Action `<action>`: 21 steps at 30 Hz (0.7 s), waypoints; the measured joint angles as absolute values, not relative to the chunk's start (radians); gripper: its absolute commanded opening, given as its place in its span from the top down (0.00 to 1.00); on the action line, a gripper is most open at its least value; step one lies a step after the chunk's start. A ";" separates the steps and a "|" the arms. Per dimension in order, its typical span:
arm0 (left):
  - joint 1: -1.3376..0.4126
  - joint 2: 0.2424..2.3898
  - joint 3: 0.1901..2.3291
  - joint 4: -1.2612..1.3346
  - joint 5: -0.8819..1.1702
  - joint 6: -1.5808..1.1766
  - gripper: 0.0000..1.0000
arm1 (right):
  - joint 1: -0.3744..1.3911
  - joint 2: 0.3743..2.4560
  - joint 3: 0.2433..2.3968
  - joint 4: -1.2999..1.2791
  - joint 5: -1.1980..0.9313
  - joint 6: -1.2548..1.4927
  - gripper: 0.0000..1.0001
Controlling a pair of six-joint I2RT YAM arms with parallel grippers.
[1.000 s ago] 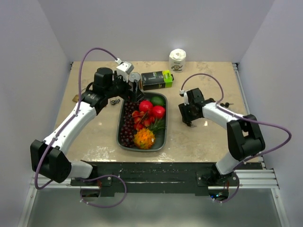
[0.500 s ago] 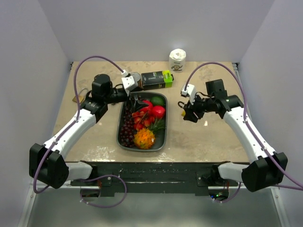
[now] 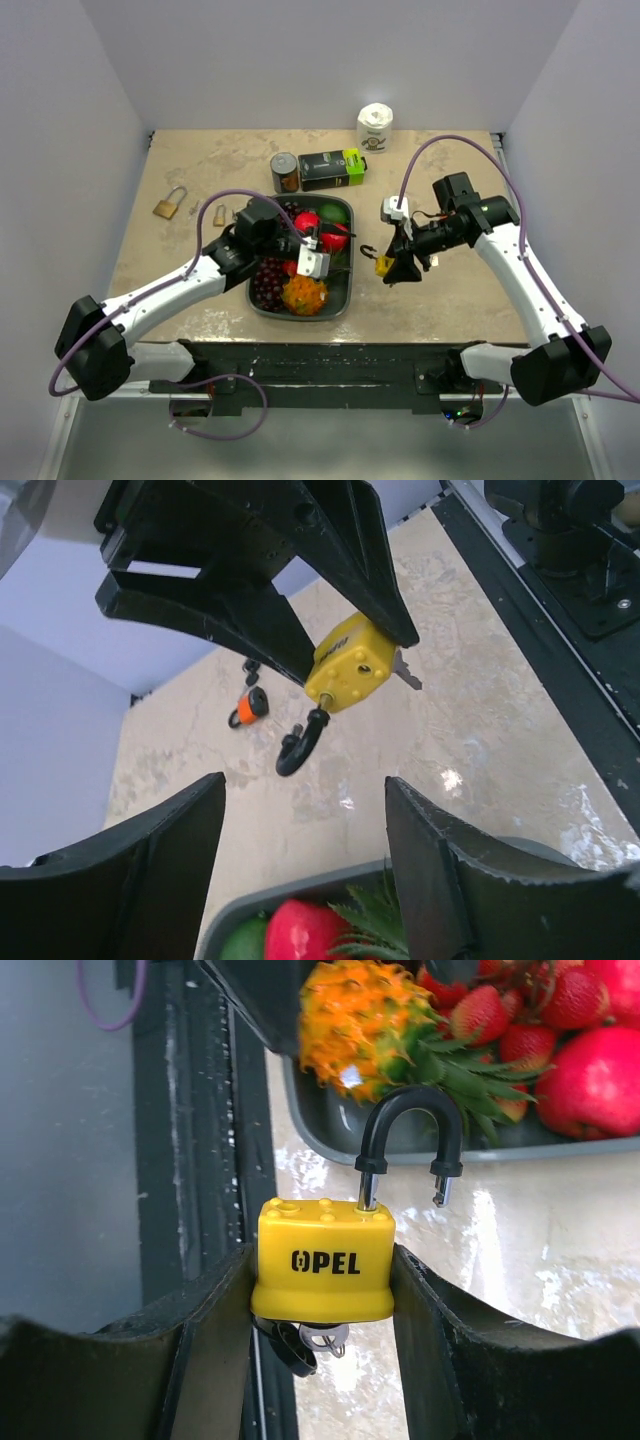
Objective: Lock with the key
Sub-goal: Pick up the lock from the center of the board.
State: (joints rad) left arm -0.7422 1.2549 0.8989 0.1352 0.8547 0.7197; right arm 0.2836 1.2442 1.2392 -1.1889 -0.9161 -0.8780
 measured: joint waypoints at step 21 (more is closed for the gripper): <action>-0.850 1.328 0.909 0.139 0.775 0.884 0.77 | 0.356 1.242 1.259 -1.258 -0.967 -0.902 1.00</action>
State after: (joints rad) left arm -0.8505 1.3277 0.9089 0.1394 0.7746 0.8845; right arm 0.3557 1.2419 1.2591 -1.2575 -0.9668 -0.9016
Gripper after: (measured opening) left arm 0.293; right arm 0.533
